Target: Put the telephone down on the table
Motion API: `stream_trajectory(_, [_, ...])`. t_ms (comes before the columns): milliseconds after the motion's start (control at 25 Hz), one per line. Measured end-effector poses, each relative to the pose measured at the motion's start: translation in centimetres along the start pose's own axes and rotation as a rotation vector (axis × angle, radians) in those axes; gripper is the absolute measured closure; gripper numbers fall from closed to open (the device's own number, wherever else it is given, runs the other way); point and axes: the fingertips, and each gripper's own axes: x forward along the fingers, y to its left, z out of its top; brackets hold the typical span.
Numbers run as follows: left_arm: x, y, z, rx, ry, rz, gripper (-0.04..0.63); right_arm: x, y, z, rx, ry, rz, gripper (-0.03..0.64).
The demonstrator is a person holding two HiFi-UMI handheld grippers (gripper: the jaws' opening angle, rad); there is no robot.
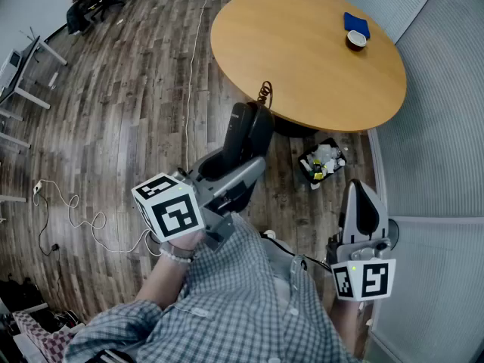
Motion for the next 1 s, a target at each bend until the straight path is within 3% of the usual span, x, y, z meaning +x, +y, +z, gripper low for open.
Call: stream_trajectory(1000, [3.6,-3.8,-2.4,0.013,-0.044,0.04,0.314,-2.9,-6.2,-0.1,0.041,-0.036,0.029,0.606])
